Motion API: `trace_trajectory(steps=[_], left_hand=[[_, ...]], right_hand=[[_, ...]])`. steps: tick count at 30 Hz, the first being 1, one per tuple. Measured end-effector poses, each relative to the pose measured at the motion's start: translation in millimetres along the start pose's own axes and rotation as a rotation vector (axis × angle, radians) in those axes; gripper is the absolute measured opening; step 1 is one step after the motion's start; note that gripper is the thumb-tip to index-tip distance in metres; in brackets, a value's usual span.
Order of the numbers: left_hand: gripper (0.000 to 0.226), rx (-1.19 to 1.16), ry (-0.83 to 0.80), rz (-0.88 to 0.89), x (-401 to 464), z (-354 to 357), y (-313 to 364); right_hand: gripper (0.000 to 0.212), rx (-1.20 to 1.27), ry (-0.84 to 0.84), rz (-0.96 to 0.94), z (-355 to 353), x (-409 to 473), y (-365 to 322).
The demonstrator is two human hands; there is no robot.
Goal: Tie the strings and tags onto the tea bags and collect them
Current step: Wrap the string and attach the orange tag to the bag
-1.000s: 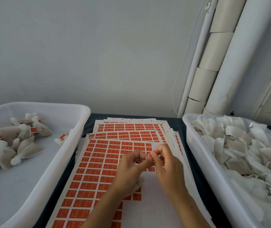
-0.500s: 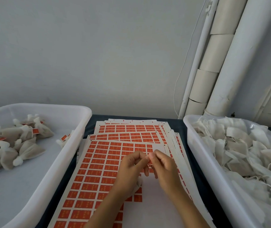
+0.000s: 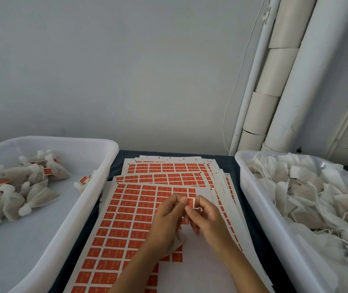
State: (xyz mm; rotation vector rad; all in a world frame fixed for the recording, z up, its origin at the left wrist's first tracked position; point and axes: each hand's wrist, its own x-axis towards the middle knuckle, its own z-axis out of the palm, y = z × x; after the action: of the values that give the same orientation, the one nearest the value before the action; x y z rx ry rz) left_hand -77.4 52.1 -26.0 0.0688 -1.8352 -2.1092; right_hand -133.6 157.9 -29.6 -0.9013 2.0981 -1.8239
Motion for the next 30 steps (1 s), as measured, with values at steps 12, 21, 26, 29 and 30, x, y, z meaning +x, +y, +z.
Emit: trace_trajectory(steps=[12,21,26,29,30], left_hand=[[0.063,0.676,-0.177,-0.221,4.0,-36.2,17.1],[0.046,1.103,-0.266,-0.323,-17.1,-50.7,18.6],[0.038,1.08,-0.15,-0.198,-16.6,-46.3,13.5],[0.028,1.088,-0.012,-0.116,-12.6,-46.1,19.6],[0.027,1.073,0.051,-0.087,-10.9,-47.7,25.1]], right_hand=[[0.02,-0.003,0.079,0.048,-11.1,-0.2,5.1],[0.03,-0.413,-0.121,0.076,-20.2,-1.1,1.0],[0.055,-0.472,-0.386,0.112,-10.8,1.5,0.9],[0.044,-0.465,-0.296,0.052,0.0,10.6,-4.7],[0.041,-0.43,-0.248,0.033,4.4,15.9,-9.7]])
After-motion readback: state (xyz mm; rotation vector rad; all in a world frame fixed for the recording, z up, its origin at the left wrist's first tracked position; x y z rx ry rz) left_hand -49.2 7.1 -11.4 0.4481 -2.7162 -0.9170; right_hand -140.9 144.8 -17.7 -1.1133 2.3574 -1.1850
